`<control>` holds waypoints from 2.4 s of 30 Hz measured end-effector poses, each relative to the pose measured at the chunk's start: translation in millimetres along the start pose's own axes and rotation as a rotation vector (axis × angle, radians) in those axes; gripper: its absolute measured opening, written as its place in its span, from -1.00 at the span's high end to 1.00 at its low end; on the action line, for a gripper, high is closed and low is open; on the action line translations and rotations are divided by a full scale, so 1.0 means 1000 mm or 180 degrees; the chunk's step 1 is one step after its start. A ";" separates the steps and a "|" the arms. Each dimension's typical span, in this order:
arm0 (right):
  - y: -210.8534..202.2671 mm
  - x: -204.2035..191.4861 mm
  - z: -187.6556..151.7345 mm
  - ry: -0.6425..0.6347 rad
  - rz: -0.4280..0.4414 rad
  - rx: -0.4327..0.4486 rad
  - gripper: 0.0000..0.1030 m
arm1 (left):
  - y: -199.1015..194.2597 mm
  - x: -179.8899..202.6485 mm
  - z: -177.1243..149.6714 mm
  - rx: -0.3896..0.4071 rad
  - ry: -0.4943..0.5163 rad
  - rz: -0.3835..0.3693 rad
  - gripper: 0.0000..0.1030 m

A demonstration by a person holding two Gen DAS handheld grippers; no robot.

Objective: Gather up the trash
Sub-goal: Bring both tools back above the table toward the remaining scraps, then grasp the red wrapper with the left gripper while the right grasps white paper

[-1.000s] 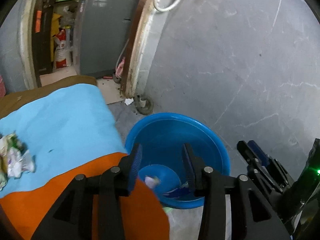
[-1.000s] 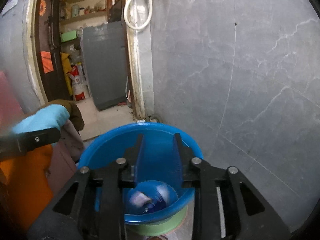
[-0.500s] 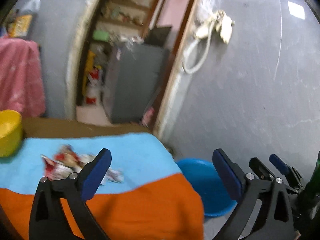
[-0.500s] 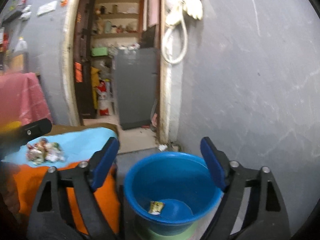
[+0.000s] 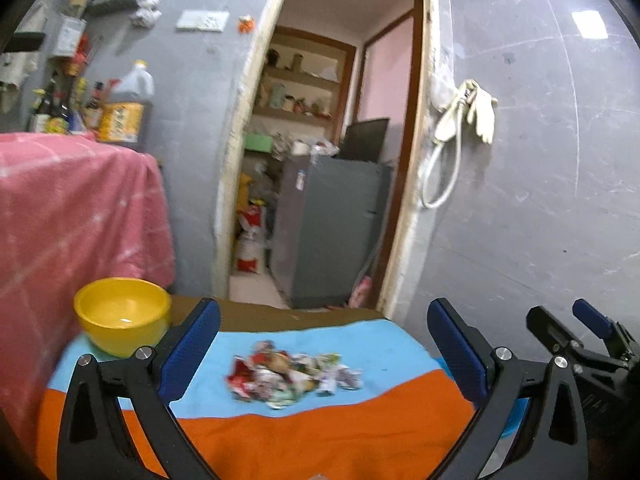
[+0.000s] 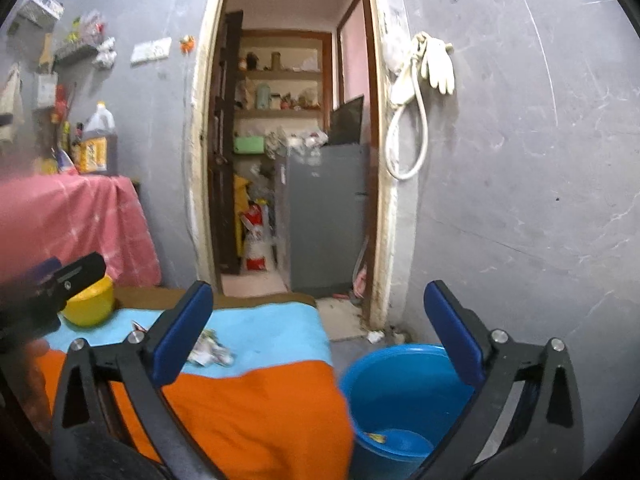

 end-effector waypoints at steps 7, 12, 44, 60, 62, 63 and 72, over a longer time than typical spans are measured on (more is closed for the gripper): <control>-0.008 -0.037 0.001 0.0148 0.0329 0.0282 -1.00 | -0.029 -0.040 -0.001 0.0236 0.0138 0.0289 -0.97; -0.007 -0.060 -0.005 0.0076 0.0477 0.0421 -1.00 | -0.038 -0.071 -0.013 0.0284 0.0218 0.0475 -0.97; 0.120 -0.102 -0.081 -0.0471 0.0826 -0.0981 -0.22 | 0.103 -0.111 -0.101 -0.1755 -0.0142 0.0206 -0.14; 0.162 -0.115 -0.114 -0.0414 0.1189 -0.1748 0.60 | 0.137 -0.109 -0.107 -0.2117 -0.0294 -0.0100 0.52; 0.161 -0.116 -0.115 -0.0435 0.1201 -0.1751 0.66 | 0.136 -0.110 -0.109 -0.2154 -0.0320 -0.0094 0.62; 0.160 -0.117 -0.116 -0.0446 0.1203 -0.1749 0.67 | 0.135 -0.110 -0.110 -0.2165 -0.0324 -0.0087 0.64; 0.149 -0.109 -0.118 -0.0362 0.1220 -0.1662 0.73 | 0.125 -0.108 -0.107 -0.2166 -0.0364 -0.0119 0.78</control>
Point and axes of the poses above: each gripper's, at about its wrist camera, not at the fingertips, and y roughly the way its jaws point, x to its right, z to its top, the point moved 6 cm from there along y, roughly the way its jaws point, and after that the axes turned 4 degrees about -y, right-handed, at the moved point
